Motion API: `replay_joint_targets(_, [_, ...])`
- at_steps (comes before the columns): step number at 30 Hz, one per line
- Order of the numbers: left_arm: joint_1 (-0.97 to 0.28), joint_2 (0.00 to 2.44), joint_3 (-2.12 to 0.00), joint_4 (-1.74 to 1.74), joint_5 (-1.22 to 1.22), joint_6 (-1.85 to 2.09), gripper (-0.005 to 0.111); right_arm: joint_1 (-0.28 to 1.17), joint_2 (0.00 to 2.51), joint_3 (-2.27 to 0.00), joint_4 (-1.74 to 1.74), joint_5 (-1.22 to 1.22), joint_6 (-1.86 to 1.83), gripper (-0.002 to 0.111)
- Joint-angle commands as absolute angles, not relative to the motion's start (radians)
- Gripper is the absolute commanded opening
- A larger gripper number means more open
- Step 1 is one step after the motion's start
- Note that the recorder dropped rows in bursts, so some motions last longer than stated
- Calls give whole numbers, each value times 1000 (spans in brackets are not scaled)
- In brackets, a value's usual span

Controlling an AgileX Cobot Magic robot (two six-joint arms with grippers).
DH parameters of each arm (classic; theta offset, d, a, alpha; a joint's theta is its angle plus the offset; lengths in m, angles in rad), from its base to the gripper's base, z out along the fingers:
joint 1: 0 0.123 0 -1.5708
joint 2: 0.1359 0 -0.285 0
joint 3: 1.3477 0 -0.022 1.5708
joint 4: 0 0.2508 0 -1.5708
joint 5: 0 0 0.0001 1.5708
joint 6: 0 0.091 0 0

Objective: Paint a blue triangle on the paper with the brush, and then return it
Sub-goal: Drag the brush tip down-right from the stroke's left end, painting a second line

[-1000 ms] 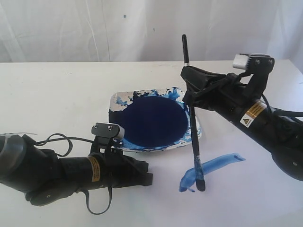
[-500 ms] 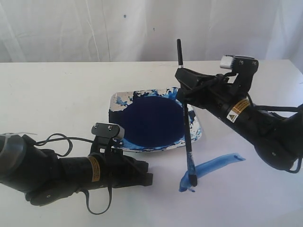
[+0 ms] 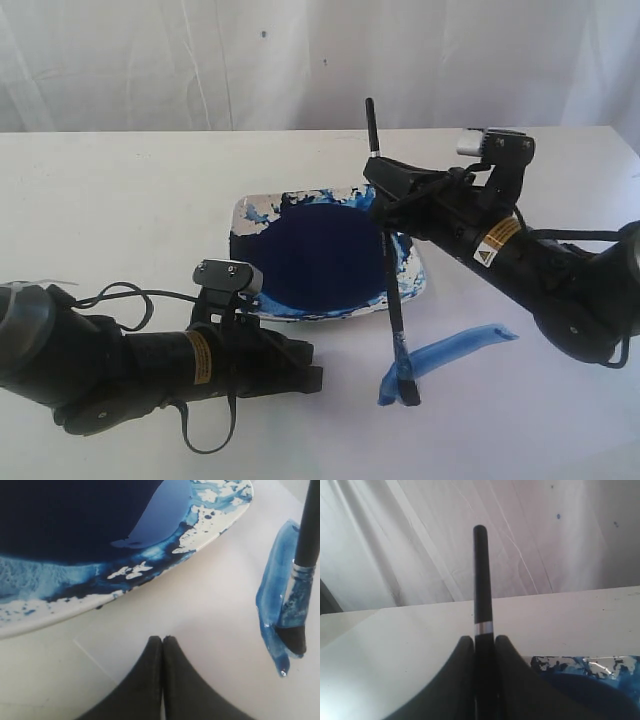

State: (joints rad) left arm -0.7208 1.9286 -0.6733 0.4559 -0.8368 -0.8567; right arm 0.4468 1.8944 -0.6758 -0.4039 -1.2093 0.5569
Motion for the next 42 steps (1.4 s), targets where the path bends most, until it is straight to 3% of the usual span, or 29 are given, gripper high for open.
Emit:
replay_joint_targets(1, [-723,1921,-669,458,-818,-855,0,450,1896,-673,-447,-1203,557,0])
replay_joint_targets(19, [-723,1921,-669,458,-818,-855,0,447,1830,-531,-390,-1208,360,0])
replay_joint_targets(34, [-723,1921,-669,458,-818,-855,0,447,1733,-367,-82,-1192,117,0])
replay_joint_targets(42, [-723,1921,-669,458,-818,-855,0,447,1672,-364,-53,-1221,163,0])
